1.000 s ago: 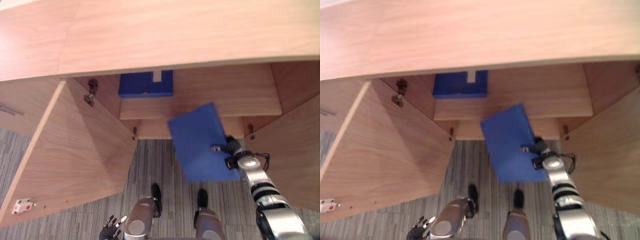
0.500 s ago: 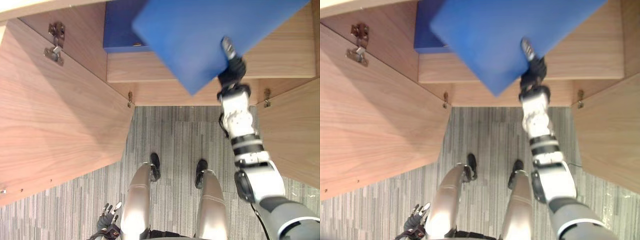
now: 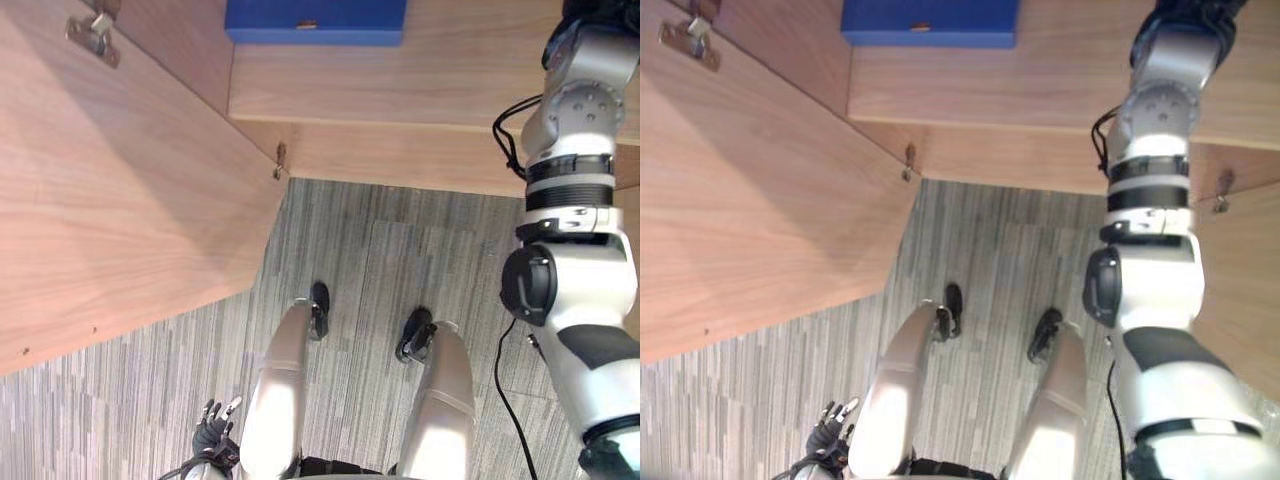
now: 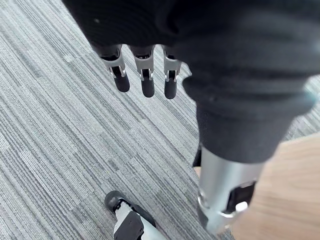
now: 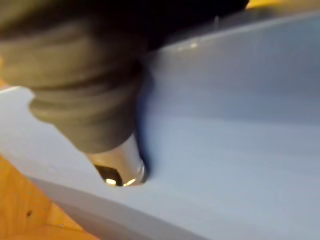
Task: Walk over to the cabinet, pick up the folder, carry it to the office cabinet, place the folder inside the office cabinet, then close the office cabinet door
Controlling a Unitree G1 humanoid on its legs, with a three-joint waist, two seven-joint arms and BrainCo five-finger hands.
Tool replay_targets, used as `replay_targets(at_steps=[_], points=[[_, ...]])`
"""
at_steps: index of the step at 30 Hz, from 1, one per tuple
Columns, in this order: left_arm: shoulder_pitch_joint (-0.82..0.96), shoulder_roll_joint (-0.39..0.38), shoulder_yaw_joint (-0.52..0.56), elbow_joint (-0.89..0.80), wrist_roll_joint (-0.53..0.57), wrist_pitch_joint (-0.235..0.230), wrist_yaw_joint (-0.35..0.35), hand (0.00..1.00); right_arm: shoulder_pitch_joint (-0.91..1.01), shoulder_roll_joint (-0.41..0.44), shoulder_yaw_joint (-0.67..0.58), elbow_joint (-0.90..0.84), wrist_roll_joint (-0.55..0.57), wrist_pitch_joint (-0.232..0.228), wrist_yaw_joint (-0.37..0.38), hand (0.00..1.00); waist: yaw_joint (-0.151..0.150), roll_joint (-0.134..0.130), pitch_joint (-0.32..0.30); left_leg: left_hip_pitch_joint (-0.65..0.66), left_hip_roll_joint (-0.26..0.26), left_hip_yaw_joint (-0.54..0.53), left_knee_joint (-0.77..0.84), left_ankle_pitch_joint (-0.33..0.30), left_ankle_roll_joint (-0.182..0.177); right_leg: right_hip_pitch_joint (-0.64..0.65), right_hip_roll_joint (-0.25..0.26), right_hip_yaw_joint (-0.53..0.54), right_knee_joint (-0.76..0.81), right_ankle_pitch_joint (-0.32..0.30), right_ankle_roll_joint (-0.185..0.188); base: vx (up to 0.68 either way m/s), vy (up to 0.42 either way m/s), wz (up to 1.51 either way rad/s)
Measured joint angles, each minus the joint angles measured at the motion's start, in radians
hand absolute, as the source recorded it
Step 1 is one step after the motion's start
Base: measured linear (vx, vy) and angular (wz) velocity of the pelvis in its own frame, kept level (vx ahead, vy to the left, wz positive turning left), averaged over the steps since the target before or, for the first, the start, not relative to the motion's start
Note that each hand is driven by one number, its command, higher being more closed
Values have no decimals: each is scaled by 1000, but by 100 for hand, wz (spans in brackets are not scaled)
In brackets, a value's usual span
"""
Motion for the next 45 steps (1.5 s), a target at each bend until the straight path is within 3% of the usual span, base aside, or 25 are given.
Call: replay_targets(at_steps=[4, 7, 8, 13, 21, 24, 27, 29, 30, 32, 35, 38, 44, 45], points=[[-4, -7, 1, 2, 3, 0, 18, 0, -14, -13, 0, 61, 3, 0, -61, 100, 2, 13, 0, -64, -32, -25, 36, 8, -4, -54, -37, -8, 64, -27, 3, -78, -42, 31], [-11, -14, 5, 2, 4, 0, 31, 0, -35, -37, 1, 132, 18, 26, -97, 100, 11, 18, 1, -119, -41, -33, 60, 17, -9, -109, -49, -6, 102, -32, -3, -28, -41, 21], [-16, -21, 5, 3, 5, 1, 38, 0, -35, -51, 2, 153, 30, 35, -108, 0, 11, 26, 5, -130, -52, -37, 67, 21, -9, -121, -63, -4, 122, -38, -7, -13, -50, 26], [-20, -31, 4, 2, 5, -1, 63, 0, -41, -67, 5, 164, 39, 26, -144, 0, 11, 50, 5, -181, -67, -46, 105, 23, -14, -177, -78, 10, 189, -64, -10, 1, -74, 17], [-22, -36, 5, 3, 4, -1, 82, 0, -41, -86, -80, 76, 37, -44, -163, 0, 8, 60, 4, -227, -83, -55, 157, 27, -32, -235, -101, 28, 281, -109, -8, -2, -95, 11], [-22, -36, 5, 4, 4, -1, 82, 0, -40, -110, -76, 76, 17, -31, -159, 0, 6, 60, 4, -226, -77, -56, 157, 30, -36, -235, -93, 28, 282, -108, -8, 17, -77, -5], [-22, -36, 7, 6, 4, 0, 80, 0, -37, -156, -7, 99, -58, 34, -141, 0, 4, 60, 4, -225, -67, -55, 155, 31, -38, -236, -83, 27, 278, -105, -14, 39, -80, -8], [-27, -35, 17, 16, 4, 1, 69, 0, -37, -218, 148, 141, -162, 136, -91, 0, -1, 60, 4, -221, -60, -56, 144, 34, -43, -236, -73, 25, 266, -98, -26, 49, -74, -10], [-28, -35, 19, 19, 4, 1, 67, 0, -37, -233, 192, 148, -192, 162, -76, 0, -3, 60, 4, -220, -59, -56, 139, 36, -43, -235, -71, 24, 263, -96, -28, 47, -72, -4], [-28, -35, 20, 21, 3, 1, 60, 0, -39, -288, 376, 183, -365, 264, -19, 0, -5, 60, 4, -212, -52, -58, 120, 43, -50, -229, -65, 15, 249, -92, -34, 47, -72, -4], [-28, -33, 21, 21, 4, 1, 39, 0, -39, -318, 546, 243, -624, 360, 64, 0, -7, 59, 4, -193, -46, -62, 87, 56, -58, -210, -55, 2, 223, -84, -39, 46, -76, -3], [-28, -29, 23, 26, 8, 4, 18, 0, -58, -376, 716, 265, -858, 387, 176, 0, -6, 58, 4, -178, -37, -63, 51, 71, -63, -196, -43, -11, 191, -72, -41, 38, -60, -4], [-28, -6, 23, 24, 54, 22, -61, 0, -57, -387, 834, 310, -1132, 387, 343, 0, -3, 52, 2, -110, -19, -60, -21, 92, -68, -129, -19, -32, 116, -53, -34, 38, -40, -9], [-28, -3, 23, 17, 57, 23, -74, 0, -52, -387, 848, 324, -1172, 387, 365, 0, -2, 44, -2, -97, -15, -60, -45, 98, -65, -114, -16, -43, 90, -36, -63, 55, -24, -8]])
